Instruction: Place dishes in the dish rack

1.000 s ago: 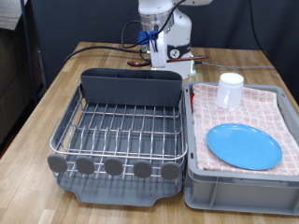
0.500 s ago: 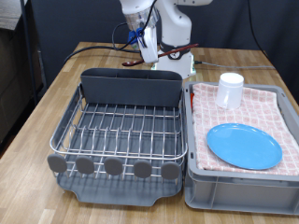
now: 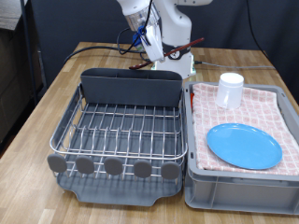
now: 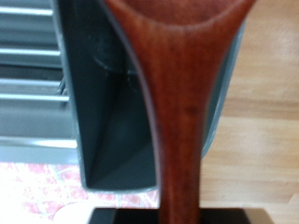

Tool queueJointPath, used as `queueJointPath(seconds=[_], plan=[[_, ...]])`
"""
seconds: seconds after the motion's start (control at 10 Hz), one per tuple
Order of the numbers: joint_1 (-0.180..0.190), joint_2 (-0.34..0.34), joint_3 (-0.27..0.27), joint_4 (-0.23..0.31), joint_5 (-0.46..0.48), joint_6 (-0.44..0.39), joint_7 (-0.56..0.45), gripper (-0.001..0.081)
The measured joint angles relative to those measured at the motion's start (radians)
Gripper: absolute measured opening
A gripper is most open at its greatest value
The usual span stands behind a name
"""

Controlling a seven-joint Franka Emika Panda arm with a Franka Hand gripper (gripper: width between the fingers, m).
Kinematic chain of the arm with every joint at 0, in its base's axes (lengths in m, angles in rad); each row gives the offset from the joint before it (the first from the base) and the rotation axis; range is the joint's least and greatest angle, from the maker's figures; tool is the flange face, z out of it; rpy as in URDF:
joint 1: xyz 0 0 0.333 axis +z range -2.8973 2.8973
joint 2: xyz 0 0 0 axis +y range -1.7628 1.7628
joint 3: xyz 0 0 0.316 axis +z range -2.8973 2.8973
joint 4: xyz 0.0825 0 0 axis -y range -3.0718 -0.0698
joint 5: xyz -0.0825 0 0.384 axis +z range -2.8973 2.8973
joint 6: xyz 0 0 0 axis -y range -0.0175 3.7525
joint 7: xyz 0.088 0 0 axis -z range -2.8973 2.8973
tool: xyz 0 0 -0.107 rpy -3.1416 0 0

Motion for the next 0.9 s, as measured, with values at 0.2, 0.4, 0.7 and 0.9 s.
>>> queueJointPath(seconds=[0.2,0.4,0.7,0.9], plan=[[0.003,0.017,-0.031,0.005,0.054,-0.017,-0.034,0.0073],[0.003,0.043,-0.071,0.012,0.096,-0.017,-0.103,0.0073],[0.004,0.1,-0.117,0.028,0.162,0.003,-0.206,0.0073],[0.004,0.138,-0.13,0.031,0.179,0.036,-0.224,0.0073]])
